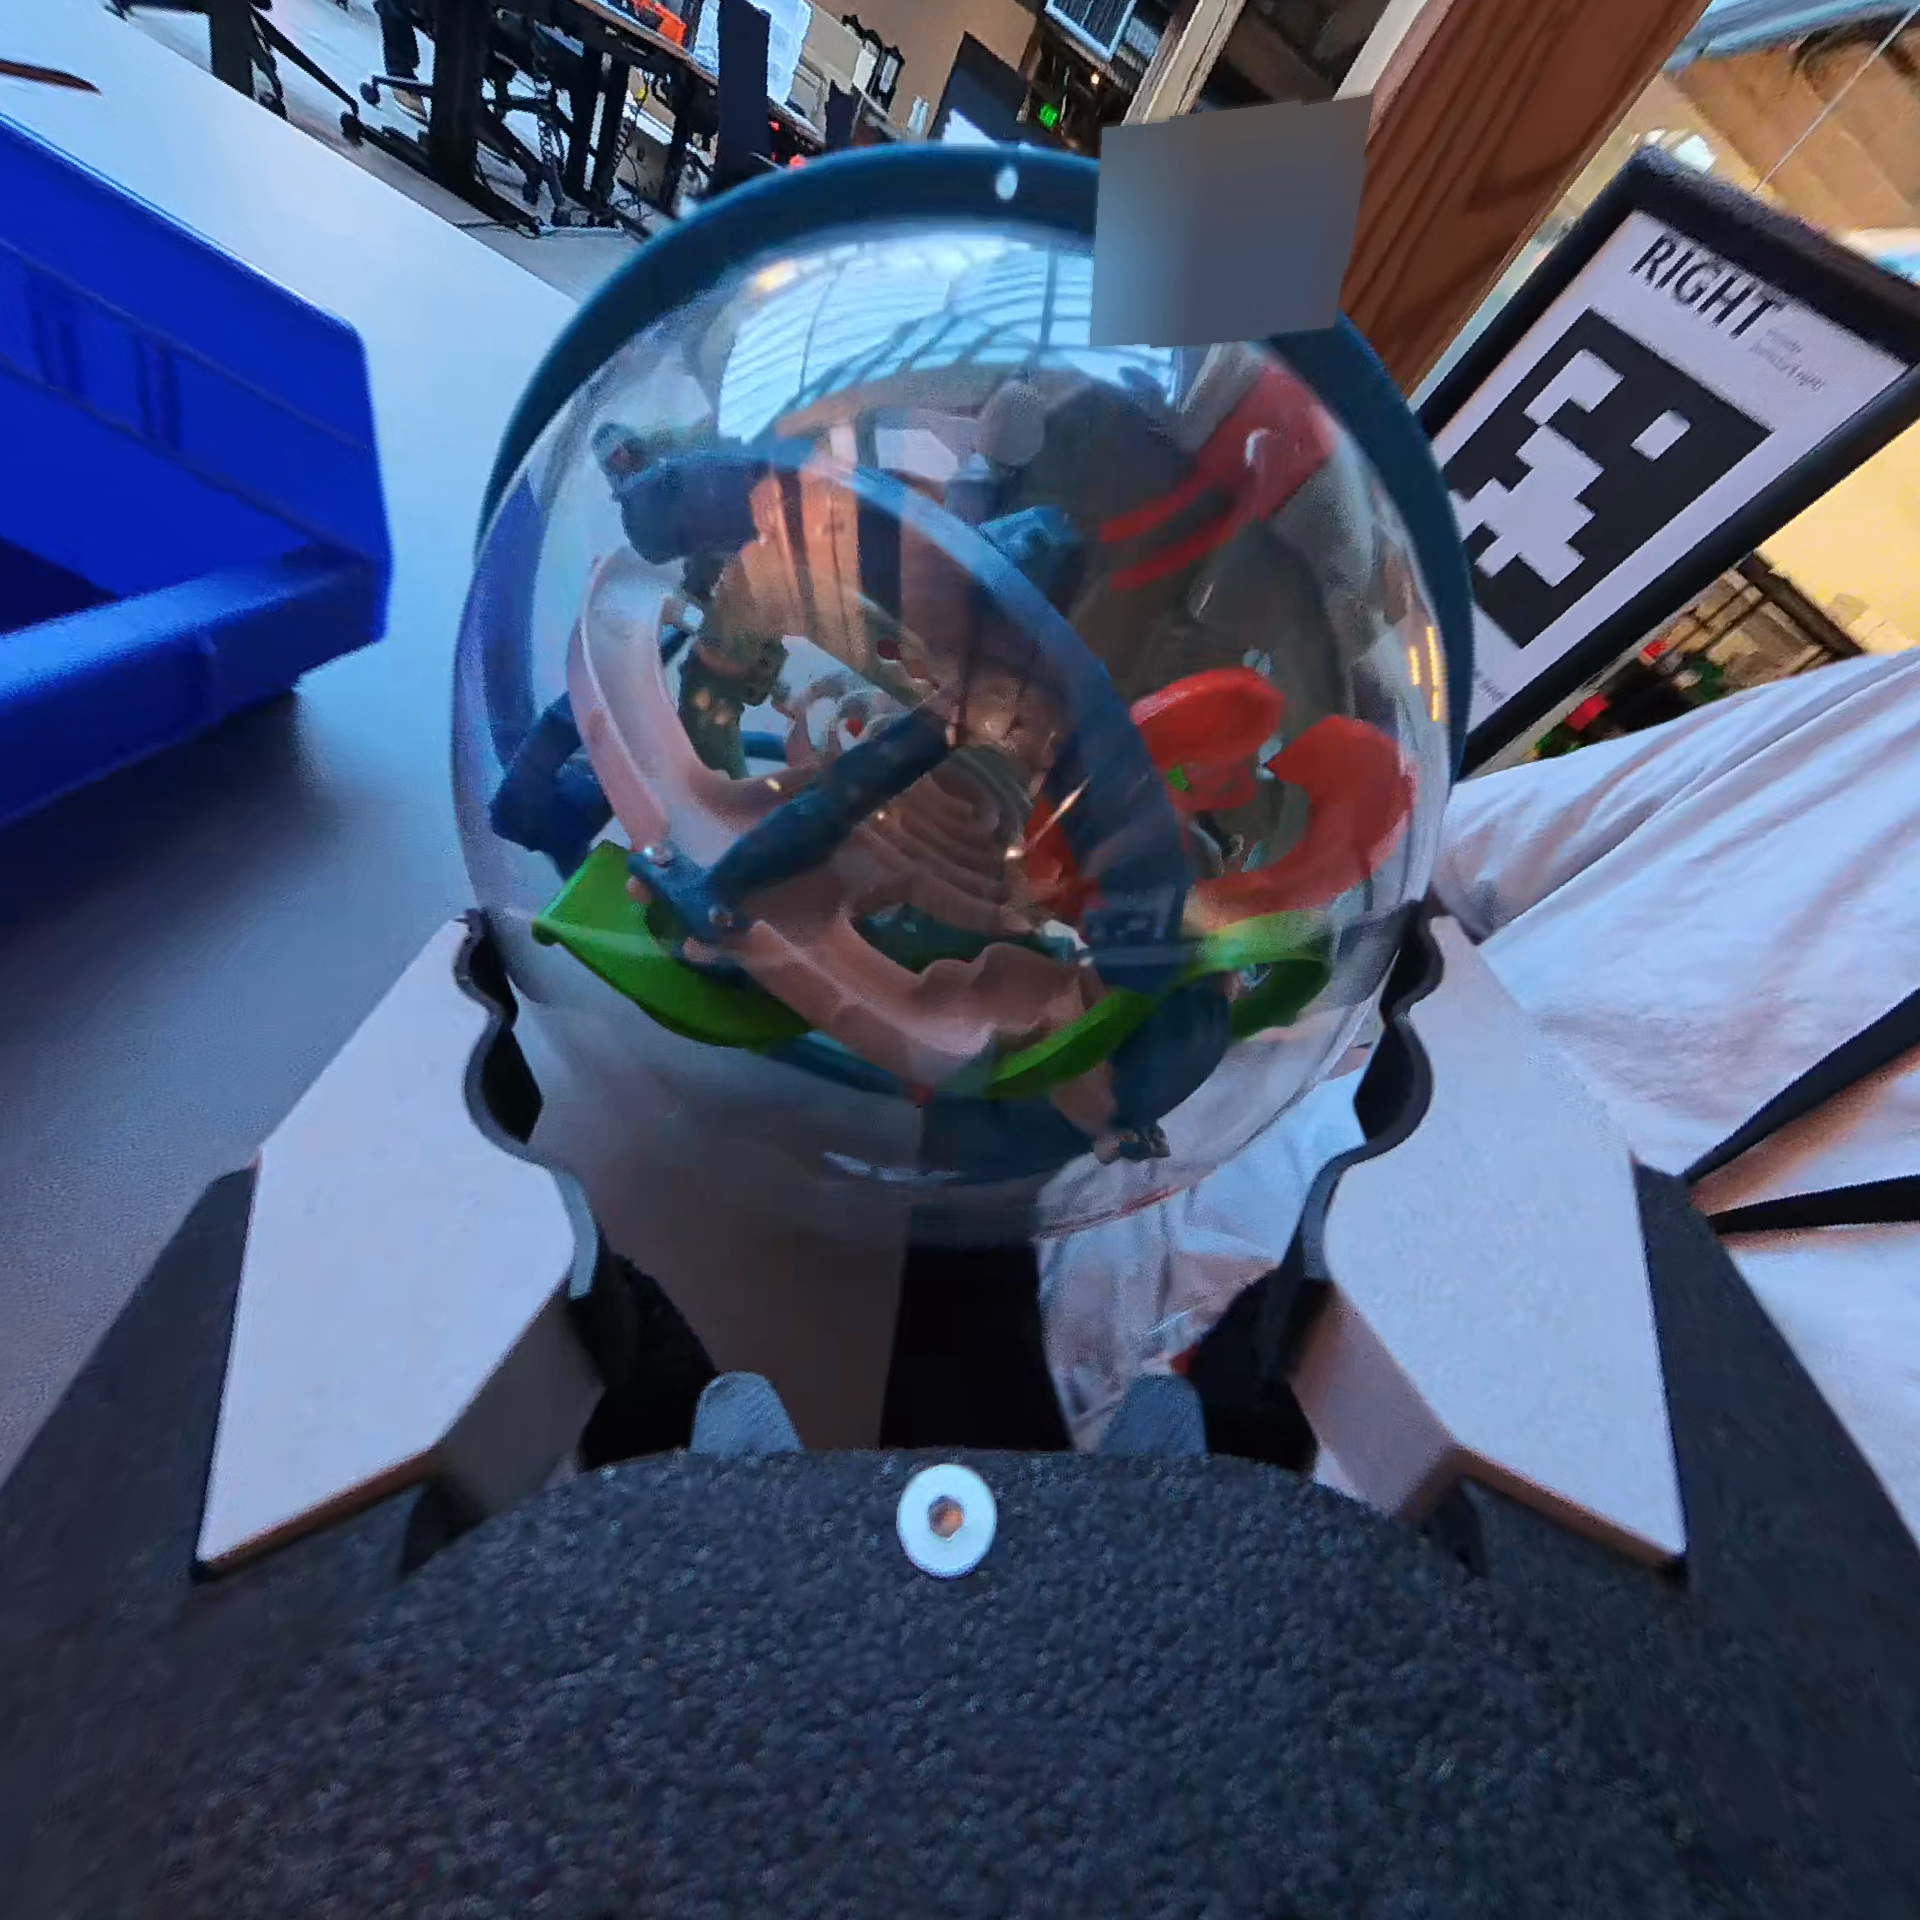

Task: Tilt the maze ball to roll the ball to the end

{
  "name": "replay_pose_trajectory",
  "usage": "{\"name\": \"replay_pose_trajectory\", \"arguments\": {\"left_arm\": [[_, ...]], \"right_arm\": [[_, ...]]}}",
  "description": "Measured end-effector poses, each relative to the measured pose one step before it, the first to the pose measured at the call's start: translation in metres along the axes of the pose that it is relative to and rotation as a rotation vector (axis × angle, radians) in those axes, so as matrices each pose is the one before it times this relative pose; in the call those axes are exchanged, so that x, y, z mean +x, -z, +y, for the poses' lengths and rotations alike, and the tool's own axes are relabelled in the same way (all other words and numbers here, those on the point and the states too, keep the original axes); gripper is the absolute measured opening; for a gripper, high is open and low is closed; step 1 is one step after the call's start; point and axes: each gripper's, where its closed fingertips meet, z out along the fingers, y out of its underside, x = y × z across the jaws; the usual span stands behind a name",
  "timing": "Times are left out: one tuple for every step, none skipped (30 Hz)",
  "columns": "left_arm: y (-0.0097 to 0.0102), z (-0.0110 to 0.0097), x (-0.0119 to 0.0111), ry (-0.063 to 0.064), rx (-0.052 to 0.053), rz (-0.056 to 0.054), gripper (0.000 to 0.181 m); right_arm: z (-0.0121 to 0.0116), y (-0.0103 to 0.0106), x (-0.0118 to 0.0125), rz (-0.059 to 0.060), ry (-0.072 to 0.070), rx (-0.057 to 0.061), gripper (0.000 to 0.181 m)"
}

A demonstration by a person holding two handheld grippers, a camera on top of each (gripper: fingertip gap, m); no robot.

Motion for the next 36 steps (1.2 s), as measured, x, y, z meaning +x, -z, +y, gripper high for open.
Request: {"name": "replay_pose_trajectory", "arguments": {"left_arm": [[-0.00106,-0.00011,0.00442,0.0159,0.0198,0.0066,0.158],[-0.00064,-0.00047,0.00306,0.0119,0.023,0.0023,0.158],[-0.00053,0.00031,0.00195,0.0197,0.0123,0.0025,0.158],[-0.0007,0.00131,0.00069,0.0277,-0.0002,0.0049,0.158],[-0.00085,0.00128,-0.00054,0.0346,-0.0041,0.0067,0.158],[-0.00112,0.0,-0.00163,0.036,0.0036,0.0069,0.158],[-0.00135,-0.00049,-0.00192,0.0308,0.0105,0.01,0.158],[-0.00142,0.00078,-0.00167,0.0276,0.0049,0.0166,0.158],[-0.00138,0.00249,-0.00127,0.0232,-0.004,0.0219,0.158],[-0.0013,0.00306,-0.00092,0.0141,-0.0075,0.0237,0.158],[-0.00111,0.00265,-0.00073,0.0052,-0.0056,0.0214,0.158],[-0.00082,0.00156,-0.00077,-0.0002,-0.0007,0.0156,0.158],[-0.00053,0.00097,-0.00076,-0.0019,-0.0002,0.0101,0.158],[-0.00012,0.00092,-0.00095,-0.0003,-0.0023,0.0075,0.158],[0.00016,0.00078,-0.00091,0.0027,-0.0021,0.0061,0.158],[0.00042,0.00026,-0.00063,0.0049,-0.0018,0.0043,0.158],[0.00056,-0.00027,-0.00017,0.003,-0.0008,0.0021,0.158],[0.00067,-0.00074,-0.00001,-0.0004,0.0015,0.0008,0.158],[0.00094,-0.0007,-0.00052,-0.0008,0.0013,-0.0007,0.158],[0.00125,-0.00091,-0.00152,0.0,0.0018,-0.0042,0.158],[0.00151,-0.00138,-0.00292,0.0024,0.0044,-0.0094,0.158],[0.00164,-0.00143,-0.00404,0.0032,0.0015,-0.0145,0.157],[0.00127,-0.00064,-0.00427,0.0019,-0.0062,-0.0164,0.157],[0.00074,0.00037,-0.00364,0.0013,-0.0123,-0.014,0.157],[0.00022,0.00062,-0.002,-0.0005,-0.0119,-0.0068,0.158],[-0.00042,0.00102,-0.00019,-0.0024,-0.0106,0.0006,0.157],[-0.00093,0.00221,-0.00019,-0.002,-0.0154,0.0,0.157],[-0.00079,0.00262,-0.00053,-0.0037,-0.0173,-0.0038,0.156],[-0.00022,0.003,-0.00164,-0.0108,-0.0199,-0.0136,0.153],[0.00063,0.00233,-0.00375,-0.0206,-0.02,-0.0311,0.148],[0.00154,0.00093,-0.00569,-0.0282,-0.0128,-0.048,0.148],[0.00191,0.00019,-0.0057,-0.0364,-0.007,-0.0509,0.148],[0.00176,0.00031,-0.00456,-0.0404,-0.0071,-0.0442,0.146],[0.00142,-0.00014,-0.00329,-0.0364,-0.0073,-0.0359,0.149],[0.00148,-0.00125,-0.00182,-0.0375,-0.0077,-0.0283,0.151],[0.00209,-0.00356,-0.00189,-0.0507,-0.0052,-0.0319,0.153]], "right_arm": [[-0.00517,0.00209,-0.00292,-0.0153,-0.0109,0.0245,0.154],[-0.00291,0.0011,-0.00215,-0.0075,-0.0062,0.0112,0.154],[-0.00118,0.00059,-0.00148,-0.0077,-0.0191,0.0046,0.154],[-0.00071,0.00052,-0.0005,-0.0096,-0.0241,0.0063,0.153],[-0.00015,0.00068,0.00077,-0.0085,-0.0334,0.0044,0.153],[0.0003,0.00081,0.00211,-0.0052,-0.0382,0.0028,0.153],[-0.00041,0.00103,0.00249,-0.0022,-0.03,0.0053,0.154],[-0.00122,0.001,0.002,-0.0034,-0.0273,0.0101,0.153],[-0.00183,0.00088,0.00131,-0.0037,-0.0253,0.0133,0.153],[-0.00224,0.00064,0.00065,-0.0018,-0.0161,0.0143,0.153],[-0.00179,0.00024,0.00019,0.0005,-0.006,0.01,0.154],[-0.00136,0.00023,0.00035,0.0017,-0.0014,0.0059,0.154],[-0.00062,0.00009,0.0004,0.0014,0.0007,0.002,0.154],[-0.00008,-0.00022,0.0006,0.0011,-0.0005,-0.0026,0.154],[0.00029,-0.00045,0.00078,0.0016,-0.0031,-0.003,0.154],[-0.00007,-0.00058,0.00077,0.0006,-0.0061,-0.0026,0.153],[-0.00078,-0.00057,0.00056,-0.0002,-0.0056,0.0013,0.153],[-0.00108,-0.00078,0.00047,0.001,-0.0006,0.0023,0.153],[-0.00019,-0.00073,0.00057,0.0022,-0.0001,-0.004,0.153],[0.00129,-0.00091,0.00129,0.0037,-0.0006,-0.0116,0.153],[0.00315,-0.00074,0.00268,0.0068,-0.0034,-0.017,0.154],[0.00482,-0.0007,0.00355,0.0079,-0.0076,-0.0218,0.153],[0.00565,-0.00083,0.0035,0.0066,-0.0069,-0.0226,0.153],[0.00529,-0.00084,0.00255,0.0053,-0.0043,-0.019,0.153],[0.0016,-0.00034,0.00133,0.0008,-0.0039,0.0009,0.153],[-0.00127,0.00037,0.00036,-0.0006,-0.003,0.0161,0.153],[-0.0007,0.00085,-0.00016,-0.0047,-0.002,0.0041,0.153],[-0.00093,0.00128,0.0003,-0.0046,-0.0071,0.0043,0.153],[-0.00163,0.00181,0.00117,-0.0012,-0.0103,0.0118,0.154],[-0.00332,0.00244,0.00251,0.0043,-0.0088,0.0244,0.154],[-0.00637,0.00266,0.00243,0.0061,-0.0016,0.0467,0.153],[-0.0044,0.00172,0.00269,0.0102,0.0044,0.0297,0.153],[-0.0015,0.00056,0.00171,0.0031,0.0004,0.0042,0.153],[0.00045,-0.00008,0.00039,-0.0047,-0.003,-0.0154,0.153],[0.0004,-0.00028,0.00004,-0.0045,0.0005,-0.0177,0.152],[0.0002,-0.0006,0.00054,-0.0032,-0.0024,-0.017,0.152]]}}
